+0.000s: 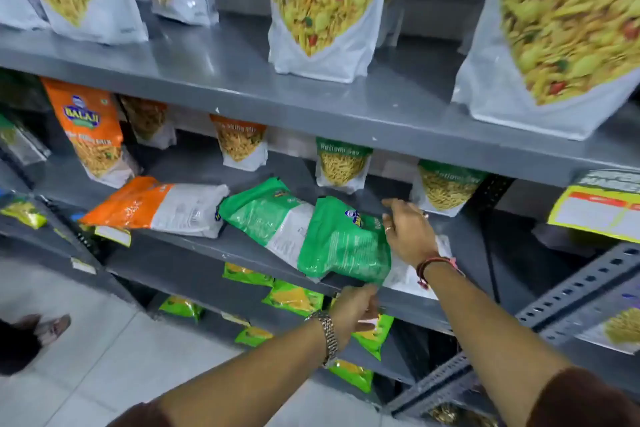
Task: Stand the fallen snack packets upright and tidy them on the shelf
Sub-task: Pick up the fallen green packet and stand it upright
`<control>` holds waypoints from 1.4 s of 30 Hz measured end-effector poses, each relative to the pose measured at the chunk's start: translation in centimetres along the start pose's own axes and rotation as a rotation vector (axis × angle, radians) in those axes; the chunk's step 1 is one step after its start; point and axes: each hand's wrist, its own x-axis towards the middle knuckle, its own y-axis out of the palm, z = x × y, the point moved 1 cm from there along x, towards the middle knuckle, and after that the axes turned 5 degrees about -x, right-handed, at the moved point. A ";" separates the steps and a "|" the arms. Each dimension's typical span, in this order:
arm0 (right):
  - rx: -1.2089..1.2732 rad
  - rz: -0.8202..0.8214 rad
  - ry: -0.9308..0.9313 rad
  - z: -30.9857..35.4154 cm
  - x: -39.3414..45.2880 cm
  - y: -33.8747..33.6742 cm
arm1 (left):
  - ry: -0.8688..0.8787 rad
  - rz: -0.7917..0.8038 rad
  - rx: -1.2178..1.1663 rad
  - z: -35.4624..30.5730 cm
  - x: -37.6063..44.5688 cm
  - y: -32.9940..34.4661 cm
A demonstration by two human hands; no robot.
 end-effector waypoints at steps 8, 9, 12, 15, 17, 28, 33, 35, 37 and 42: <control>0.145 0.563 0.337 -2.3 6.7 3.0 | 0.036 -0.024 -0.335 -0.4 3.3 -0.5; 0.131 0.600 0.345 -2.8 7.3 3.3 | 0.052 -0.050 -0.323 -0.4 3.7 -0.7; 0.201 0.623 0.340 -3.3 8.0 3.5 | 0.083 -0.090 -0.353 -0.1 4.1 -1.2; 0.262 0.560 0.386 -3.3 6.9 2.2 | 0.121 -0.163 -0.481 0.2 4.4 -1.4; 0.269 0.494 0.461 -3.9 5.9 1.2 | 0.149 -0.199 -0.557 -0.5 4.2 -1.7; 1.108 -0.121 0.785 -7.8 -0.7 -3.0 | 0.501 -0.182 -0.387 -9.0 4.0 -3.2; 1.224 -0.158 0.765 -7.6 -2.6 -2.5 | 0.526 -0.184 -0.280 -10.7 4.7 -2.8; 1.182 -0.146 0.746 -7.2 -2.9 -1.7 | 0.529 -0.148 -0.265 -10.6 5.1 -2.7; 1.102 -0.138 0.705 -6.7 -2.9 -0.9 | 0.535 -0.115 -0.227 -10.5 5.4 -2.9; 1.040 -0.122 0.611 -6.2 -2.7 0.4 | 0.587 0.000 0.020 -10.2 5.9 -3.8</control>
